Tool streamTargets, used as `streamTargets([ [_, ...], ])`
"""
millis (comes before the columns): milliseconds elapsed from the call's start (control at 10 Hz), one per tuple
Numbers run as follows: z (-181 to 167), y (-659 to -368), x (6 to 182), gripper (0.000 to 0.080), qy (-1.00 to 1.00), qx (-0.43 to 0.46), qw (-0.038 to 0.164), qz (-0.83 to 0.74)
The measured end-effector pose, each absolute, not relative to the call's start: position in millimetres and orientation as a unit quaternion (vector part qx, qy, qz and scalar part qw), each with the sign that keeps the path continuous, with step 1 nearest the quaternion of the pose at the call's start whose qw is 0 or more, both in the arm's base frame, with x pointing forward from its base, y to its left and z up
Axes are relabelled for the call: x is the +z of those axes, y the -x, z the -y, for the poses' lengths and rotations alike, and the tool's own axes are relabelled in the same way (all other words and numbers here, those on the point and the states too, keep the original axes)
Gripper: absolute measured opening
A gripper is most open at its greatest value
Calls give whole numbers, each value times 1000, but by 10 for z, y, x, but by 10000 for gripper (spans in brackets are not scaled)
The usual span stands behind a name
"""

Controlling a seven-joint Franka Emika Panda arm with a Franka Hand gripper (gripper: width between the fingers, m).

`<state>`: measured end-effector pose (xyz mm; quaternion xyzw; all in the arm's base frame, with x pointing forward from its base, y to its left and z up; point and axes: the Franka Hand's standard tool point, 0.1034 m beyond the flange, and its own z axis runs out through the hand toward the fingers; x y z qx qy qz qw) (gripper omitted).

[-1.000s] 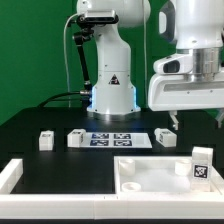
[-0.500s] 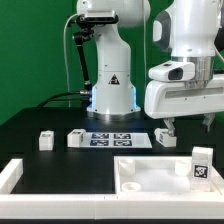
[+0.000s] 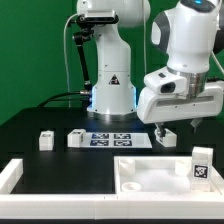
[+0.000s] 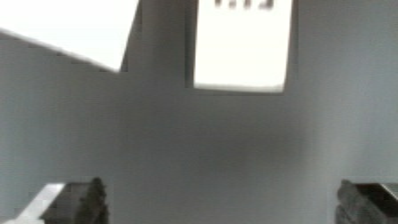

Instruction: Assemble square table

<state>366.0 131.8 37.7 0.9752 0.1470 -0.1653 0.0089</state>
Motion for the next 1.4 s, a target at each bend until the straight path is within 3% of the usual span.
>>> streamTargets([
  [400, -1333, -3643, 362, 648, -946, -298, 20, -130],
  [700, -1182, -3605, 232, 648, -909, -405, 36, -92],
  [1000, -1181, -3626, 216, 648, -907, -411, 37, -87],
  [1100, -1217, -3552, 192, 648, -906, -417, 45, -64],
  [1400, -1359, -3201, 114, 648, -895, -441, 41, -51],
])
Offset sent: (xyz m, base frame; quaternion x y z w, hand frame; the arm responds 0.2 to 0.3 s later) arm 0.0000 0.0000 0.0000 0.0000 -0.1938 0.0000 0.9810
